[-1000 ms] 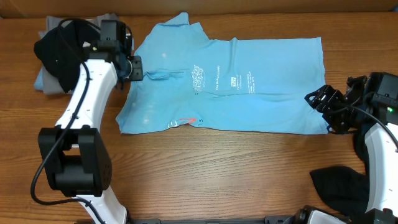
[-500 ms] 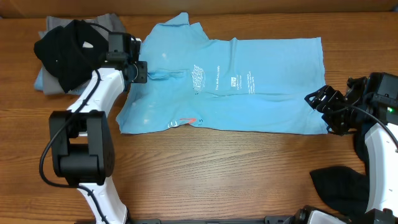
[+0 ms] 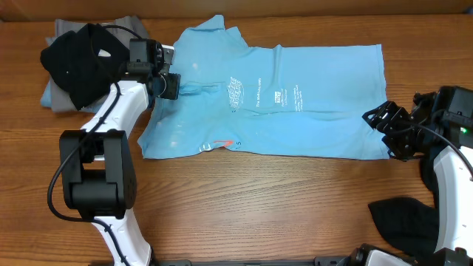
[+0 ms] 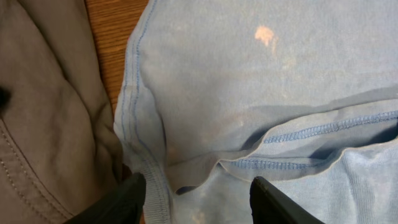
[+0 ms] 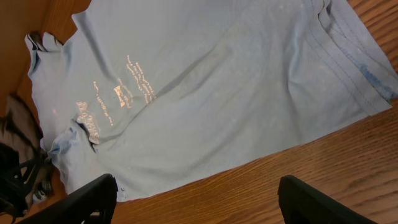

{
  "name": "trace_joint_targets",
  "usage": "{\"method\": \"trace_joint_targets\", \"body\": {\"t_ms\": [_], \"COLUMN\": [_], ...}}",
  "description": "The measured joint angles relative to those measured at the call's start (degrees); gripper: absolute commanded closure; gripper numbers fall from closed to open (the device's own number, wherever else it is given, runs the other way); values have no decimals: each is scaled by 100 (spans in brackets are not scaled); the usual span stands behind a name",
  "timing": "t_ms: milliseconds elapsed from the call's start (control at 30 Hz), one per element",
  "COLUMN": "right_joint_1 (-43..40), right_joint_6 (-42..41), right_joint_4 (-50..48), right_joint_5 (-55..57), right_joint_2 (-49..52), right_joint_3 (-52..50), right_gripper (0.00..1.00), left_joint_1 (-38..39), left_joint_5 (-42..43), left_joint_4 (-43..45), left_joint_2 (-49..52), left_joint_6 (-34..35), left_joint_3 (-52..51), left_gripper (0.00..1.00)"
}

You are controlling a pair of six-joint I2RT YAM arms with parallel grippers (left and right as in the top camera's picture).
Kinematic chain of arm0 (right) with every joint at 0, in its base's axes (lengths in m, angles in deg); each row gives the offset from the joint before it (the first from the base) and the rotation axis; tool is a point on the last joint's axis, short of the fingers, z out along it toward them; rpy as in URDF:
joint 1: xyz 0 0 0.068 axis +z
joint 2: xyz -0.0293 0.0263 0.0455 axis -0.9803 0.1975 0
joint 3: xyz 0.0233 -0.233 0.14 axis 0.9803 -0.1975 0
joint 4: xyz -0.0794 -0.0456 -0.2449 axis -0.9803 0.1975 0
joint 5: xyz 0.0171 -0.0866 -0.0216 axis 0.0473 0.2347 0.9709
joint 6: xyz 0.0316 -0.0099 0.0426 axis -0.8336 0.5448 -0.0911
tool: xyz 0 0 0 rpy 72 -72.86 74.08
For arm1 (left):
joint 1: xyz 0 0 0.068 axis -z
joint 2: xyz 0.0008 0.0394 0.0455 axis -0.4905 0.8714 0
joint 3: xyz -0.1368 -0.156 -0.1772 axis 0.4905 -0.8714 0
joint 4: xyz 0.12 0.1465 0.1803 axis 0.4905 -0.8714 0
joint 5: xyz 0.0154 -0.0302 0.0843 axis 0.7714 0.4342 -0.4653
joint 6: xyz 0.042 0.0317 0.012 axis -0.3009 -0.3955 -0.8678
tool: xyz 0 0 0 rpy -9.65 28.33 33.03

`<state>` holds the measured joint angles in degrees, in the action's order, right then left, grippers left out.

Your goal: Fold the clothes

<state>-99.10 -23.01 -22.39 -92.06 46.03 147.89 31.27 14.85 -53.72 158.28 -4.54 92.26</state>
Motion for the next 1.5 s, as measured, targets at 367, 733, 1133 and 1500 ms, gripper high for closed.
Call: {"method": "trace_joint_targets", "body": {"t_ms": [367, 733, 1133, 1500], "right_joint_1": [0, 0, 0, 0], "right_joint_6": [-7, -17, -17, -20], "right_joint_4": [22, 81, 76, -20], "right_joint_5": [-2, -2, 0, -2], "right_joint_2": [0, 0, 0, 0], "right_joint_3": [0, 0, 0, 0], "right_gripper": [14, 14, 14, 14], "left_joint_1": [0, 0, 31, 295], "left_joint_5": [24, 52, 391, 470], "left_joint_4": [94, 166, -1095, -942], "left_joint_2": [302, 444, 444, 444], "left_joint_6": [-33, 136, 256, 315], "left_joint_3": [-4, -4, 1049, 1268], "left_gripper": [50, 96, 96, 96]}}
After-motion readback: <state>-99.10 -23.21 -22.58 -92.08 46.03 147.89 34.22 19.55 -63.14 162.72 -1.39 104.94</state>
